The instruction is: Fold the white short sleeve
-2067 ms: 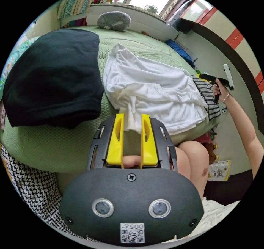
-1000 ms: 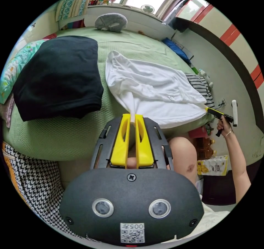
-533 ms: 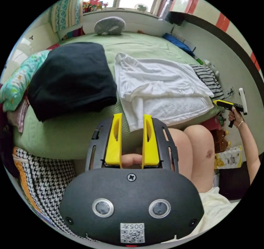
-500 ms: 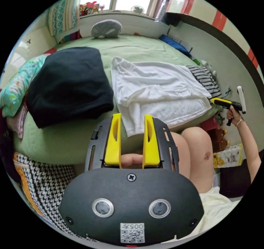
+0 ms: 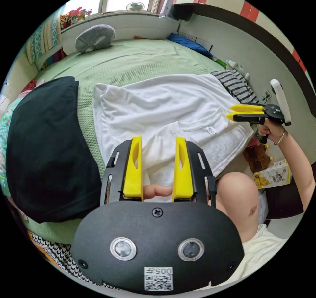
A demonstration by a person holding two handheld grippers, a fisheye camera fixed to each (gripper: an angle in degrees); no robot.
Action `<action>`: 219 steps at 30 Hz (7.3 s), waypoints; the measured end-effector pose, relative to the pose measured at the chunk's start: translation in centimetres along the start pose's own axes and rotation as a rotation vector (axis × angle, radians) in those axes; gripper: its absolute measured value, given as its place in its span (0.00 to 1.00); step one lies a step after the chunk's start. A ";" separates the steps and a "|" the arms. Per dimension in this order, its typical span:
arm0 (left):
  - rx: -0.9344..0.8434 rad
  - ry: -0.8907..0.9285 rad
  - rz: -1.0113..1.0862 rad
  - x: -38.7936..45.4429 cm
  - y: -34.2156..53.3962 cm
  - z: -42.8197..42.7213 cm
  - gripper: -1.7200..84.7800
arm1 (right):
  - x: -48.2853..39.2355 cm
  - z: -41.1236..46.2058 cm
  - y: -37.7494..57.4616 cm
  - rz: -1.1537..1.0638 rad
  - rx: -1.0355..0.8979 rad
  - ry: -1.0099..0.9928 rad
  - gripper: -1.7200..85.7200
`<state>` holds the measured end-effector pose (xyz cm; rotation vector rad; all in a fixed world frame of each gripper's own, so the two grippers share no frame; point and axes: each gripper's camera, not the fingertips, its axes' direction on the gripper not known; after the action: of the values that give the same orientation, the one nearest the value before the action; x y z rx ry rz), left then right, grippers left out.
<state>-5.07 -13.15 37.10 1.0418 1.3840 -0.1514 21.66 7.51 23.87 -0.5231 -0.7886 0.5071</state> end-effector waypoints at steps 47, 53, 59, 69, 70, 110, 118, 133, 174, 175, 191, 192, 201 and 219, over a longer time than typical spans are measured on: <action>0.047 -0.072 -0.211 -0.4 10.0 -6.7 0.10 | -0.4 -6.7 18.1 0.068 0.168 -0.008 0.01; -0.041 -0.056 -0.227 -1.0 11.1 -5.3 0.10 | -0.1 -2.8 19.6 0.141 0.046 0.016 0.01; 0.038 -0.204 -0.194 -0.8 12.1 -8.2 0.11 | 1.8 -4.9 23.6 0.306 0.038 -0.117 0.01; -0.055 -0.134 -0.299 -4.2 15.4 -6.4 0.11 | 0.8 -9.3 27.9 0.272 0.146 -0.071 0.01; -0.050 -0.135 -0.300 -4.2 15.4 -6.3 0.11 | 1.0 -9.4 28.2 0.277 0.144 -0.081 0.01; -0.013 -0.152 -0.343 -6.3 12.4 -8.3 0.13 | 1.0 -13.8 34.1 0.324 0.204 -0.043 0.01; -0.045 -0.120 -0.407 -7.0 12.9 -7.4 0.07 | 1.5 -14.7 36.6 0.404 0.229 -0.090 0.01; -0.065 -0.067 -0.415 -8.1 16.2 -8.4 0.09 | 0.0 -14.3 35.4 0.423 0.239 -0.143 0.01; -0.131 -0.154 -0.437 -6.5 20.3 -6.4 0.01 | 7.0 -5.3 18.6 0.399 0.104 0.187 0.01; -0.133 -0.153 -0.432 -6.5 20.2 -6.3 0.01 | 7.3 -6.2 18.7 0.407 0.124 0.140 0.01; -0.132 -0.137 -0.421 -5.8 19.4 -5.6 0.01 | 14.9 -1.6 21.8 0.680 -0.020 0.088 0.01; -0.133 -0.138 -0.423 -5.9 19.5 -5.6 0.01 | 15.1 -1.5 22.1 0.690 -0.021 0.086 0.01; -0.066 -0.125 -0.369 -5.3 16.7 -7.0 0.01 | 13.4 -4.2 21.6 0.583 0.086 0.077 0.01; -0.143 -0.071 -0.330 -3.4 8.2 0.1 0.01 | 6.2 2.6 15.9 0.408 0.087 -0.056 0.01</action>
<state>-0.64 -10.13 44.13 0.6786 1.4719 -0.3243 19.80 23.94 18.94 -0.5932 -0.7106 0.9328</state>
